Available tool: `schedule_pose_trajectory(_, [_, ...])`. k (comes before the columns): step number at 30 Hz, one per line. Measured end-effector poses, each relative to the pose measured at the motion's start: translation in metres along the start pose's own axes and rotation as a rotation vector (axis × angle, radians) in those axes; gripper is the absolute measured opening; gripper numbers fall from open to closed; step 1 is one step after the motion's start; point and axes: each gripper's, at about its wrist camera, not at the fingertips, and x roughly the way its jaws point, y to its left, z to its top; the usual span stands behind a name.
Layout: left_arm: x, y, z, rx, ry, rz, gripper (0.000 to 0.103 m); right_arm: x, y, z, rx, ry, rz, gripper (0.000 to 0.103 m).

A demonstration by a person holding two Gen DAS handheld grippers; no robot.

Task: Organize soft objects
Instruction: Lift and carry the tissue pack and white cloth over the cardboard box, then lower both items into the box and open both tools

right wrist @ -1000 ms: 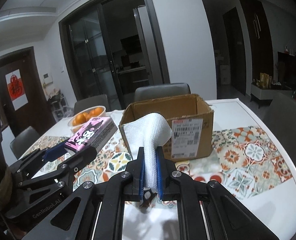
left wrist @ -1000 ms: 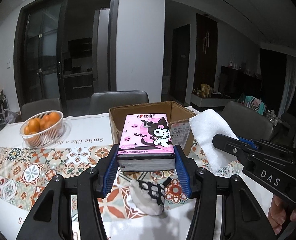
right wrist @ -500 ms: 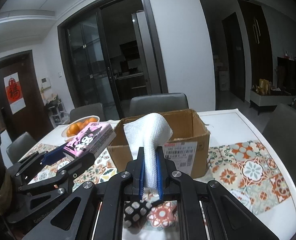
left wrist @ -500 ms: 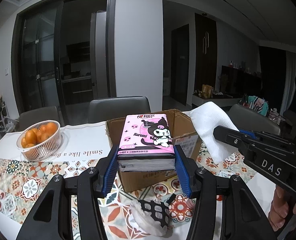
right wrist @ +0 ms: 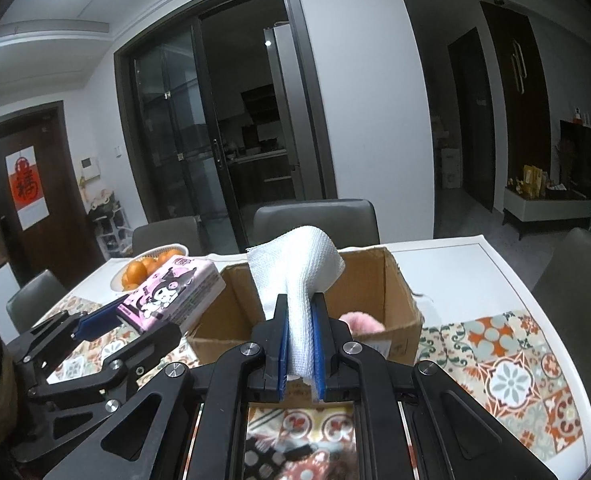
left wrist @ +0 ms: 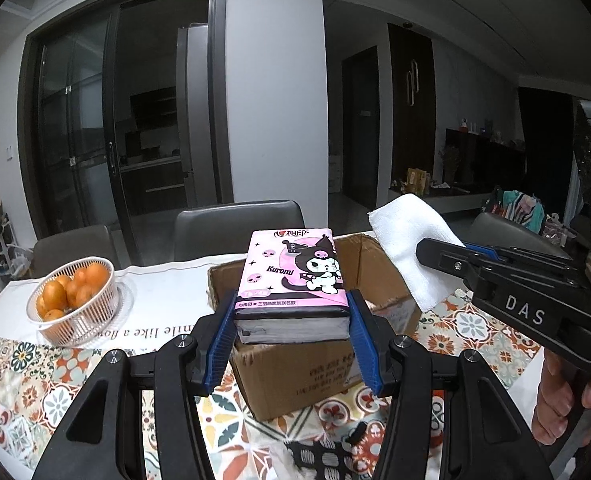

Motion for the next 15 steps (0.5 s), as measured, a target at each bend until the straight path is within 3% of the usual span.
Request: schedule_pose_trajectory(15, [0.056,0.006,0.003,-0.001,0.058,0.021,0.052,0.056,-0.019,0.011,-0.002,0.058,-0.012,0.011])
